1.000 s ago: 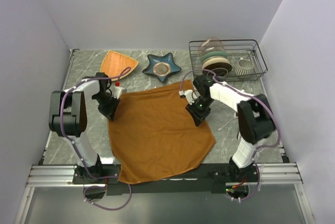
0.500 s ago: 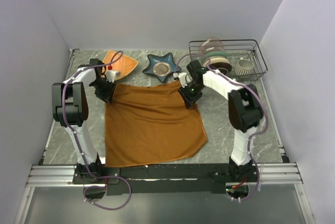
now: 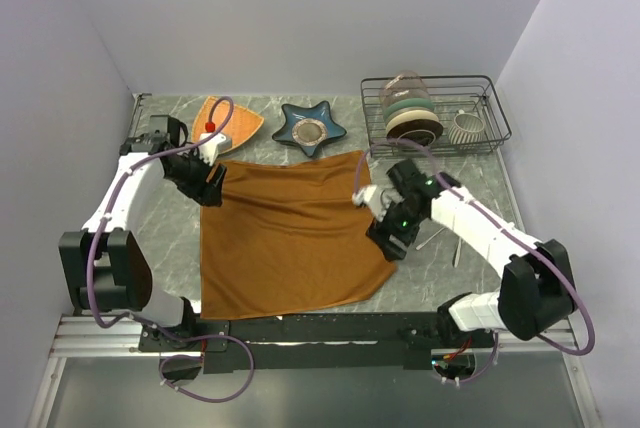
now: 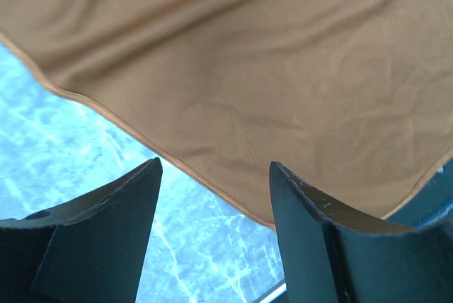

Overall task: Fold the napkin into a case and place the utensils inside
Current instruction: Flatten out the crumpled napkin at the center of the board.

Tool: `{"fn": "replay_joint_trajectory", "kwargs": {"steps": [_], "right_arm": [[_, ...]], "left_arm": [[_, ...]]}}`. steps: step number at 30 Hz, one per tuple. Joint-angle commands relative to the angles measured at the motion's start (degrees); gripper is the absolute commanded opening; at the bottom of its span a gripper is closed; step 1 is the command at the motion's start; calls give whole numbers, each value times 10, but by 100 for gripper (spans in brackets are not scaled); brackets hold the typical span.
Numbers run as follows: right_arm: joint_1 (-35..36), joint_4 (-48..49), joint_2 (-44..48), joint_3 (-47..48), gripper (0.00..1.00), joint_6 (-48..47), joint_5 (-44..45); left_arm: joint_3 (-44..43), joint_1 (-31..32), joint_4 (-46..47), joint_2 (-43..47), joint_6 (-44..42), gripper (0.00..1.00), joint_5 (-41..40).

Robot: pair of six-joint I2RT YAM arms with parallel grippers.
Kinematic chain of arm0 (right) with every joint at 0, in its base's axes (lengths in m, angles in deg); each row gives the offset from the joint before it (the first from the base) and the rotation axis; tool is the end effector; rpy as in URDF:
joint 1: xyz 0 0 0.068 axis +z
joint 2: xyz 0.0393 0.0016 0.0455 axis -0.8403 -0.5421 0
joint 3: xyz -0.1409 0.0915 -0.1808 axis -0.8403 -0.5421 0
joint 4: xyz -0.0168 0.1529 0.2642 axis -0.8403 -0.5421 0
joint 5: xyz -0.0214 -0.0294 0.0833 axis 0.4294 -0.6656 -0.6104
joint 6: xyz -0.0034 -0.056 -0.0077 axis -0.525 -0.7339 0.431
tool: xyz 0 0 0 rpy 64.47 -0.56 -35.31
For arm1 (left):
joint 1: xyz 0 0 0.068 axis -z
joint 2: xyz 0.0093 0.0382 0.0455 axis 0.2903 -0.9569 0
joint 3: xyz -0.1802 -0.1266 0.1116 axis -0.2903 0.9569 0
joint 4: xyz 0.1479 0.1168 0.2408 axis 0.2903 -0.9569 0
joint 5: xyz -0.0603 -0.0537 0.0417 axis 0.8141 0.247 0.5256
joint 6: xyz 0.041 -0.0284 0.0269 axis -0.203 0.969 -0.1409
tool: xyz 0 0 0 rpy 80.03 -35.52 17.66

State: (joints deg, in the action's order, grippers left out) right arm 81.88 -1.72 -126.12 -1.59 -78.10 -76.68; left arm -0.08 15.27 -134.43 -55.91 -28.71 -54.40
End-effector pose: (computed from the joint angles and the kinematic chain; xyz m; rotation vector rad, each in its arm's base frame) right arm 0.2510 0.1300 0.1827 -1.4661 2.4463 0.4628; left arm 0.3333 -0.0081 0.2373 0.8108 2.4960 -0.4341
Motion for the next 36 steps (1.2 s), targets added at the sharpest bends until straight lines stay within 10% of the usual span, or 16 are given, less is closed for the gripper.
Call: {"fn": "replay_joint_trajectory", "kwargs": {"steps": [1,8,14,20,24,26,29,36], "right_arm": [[53,37,2,-67,81,-109,82],[104,73,-49,-97,80,-119,118],[133,79,-91,-36,27,-98,112],[137,50,-174,146,0,-50,46],[138,14,-289,298,4,-3,20],[134,-30,-318,350,38,5,13],[112,-45,-306,338,59,31,-10],[63,-40,-250,279,59,113,-79]], "left_arm": [[-1,2,-20,-6,-24,68,29],[9,2,-18,22,-32,69,23],[23,2,-13,34,-36,69,14],[25,2,-11,38,-34,68,9],[30,2,-4,32,-28,68,11],[29,1,-6,27,-24,68,7],[25,-4,-10,21,-21,69,8],[38,-10,0,21,-8,69,39]]}}
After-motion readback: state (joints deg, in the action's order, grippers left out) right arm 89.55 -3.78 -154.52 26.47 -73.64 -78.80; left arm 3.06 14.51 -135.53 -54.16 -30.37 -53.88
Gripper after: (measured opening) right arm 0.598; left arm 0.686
